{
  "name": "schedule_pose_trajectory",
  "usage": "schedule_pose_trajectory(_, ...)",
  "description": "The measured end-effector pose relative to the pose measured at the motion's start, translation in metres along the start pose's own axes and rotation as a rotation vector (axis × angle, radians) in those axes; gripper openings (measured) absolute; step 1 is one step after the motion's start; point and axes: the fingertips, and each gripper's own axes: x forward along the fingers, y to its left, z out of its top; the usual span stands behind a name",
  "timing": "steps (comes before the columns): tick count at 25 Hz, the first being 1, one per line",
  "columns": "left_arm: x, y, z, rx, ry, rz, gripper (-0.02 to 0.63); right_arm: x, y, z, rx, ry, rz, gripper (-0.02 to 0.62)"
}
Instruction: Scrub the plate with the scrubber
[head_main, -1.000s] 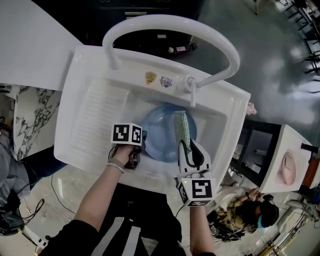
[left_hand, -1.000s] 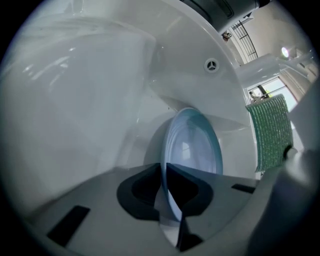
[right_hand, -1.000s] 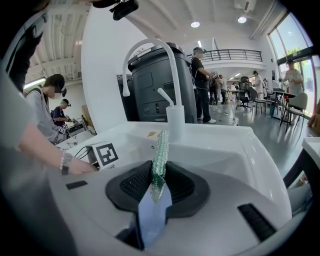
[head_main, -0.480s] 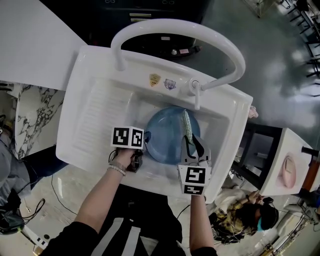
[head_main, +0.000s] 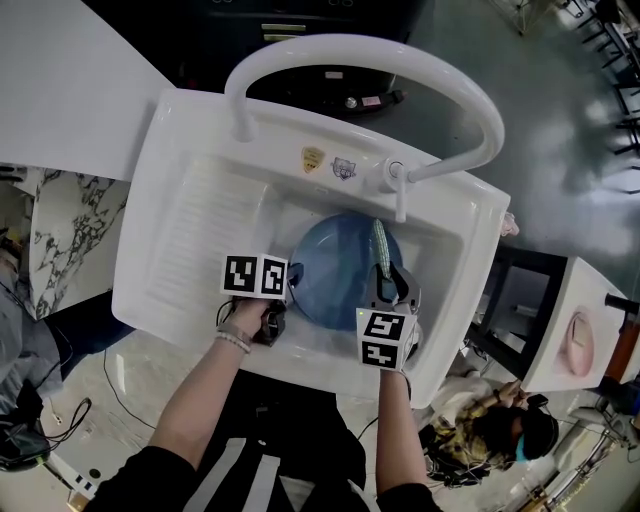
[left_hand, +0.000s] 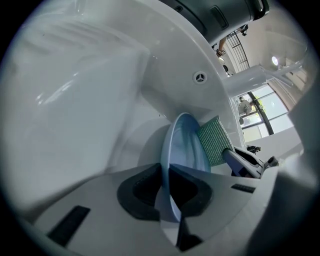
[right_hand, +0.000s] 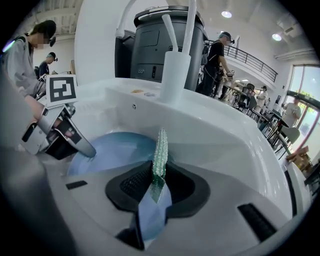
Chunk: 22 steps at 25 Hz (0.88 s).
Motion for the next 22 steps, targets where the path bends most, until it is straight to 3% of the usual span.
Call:
schedule_pose_trajectory(7, 0.000, -0.002, 0.000, 0.006, 0.006, -0.033, 0.025, 0.012, 0.024, -0.006, -0.055, 0.029, 0.041, 0.091)
schedule_pose_trajectory(15, 0.000, -0.005, 0.000, 0.012, 0.004, -0.052, 0.029, 0.022, 0.060, -0.003, -0.143, 0.034, 0.170, 0.091)
schedule_pose_trajectory(22, 0.000, -0.005, 0.002, 0.014, -0.004, -0.058, 0.031, 0.022, 0.092, -0.003, -0.373, 0.040, 0.307, 0.091)
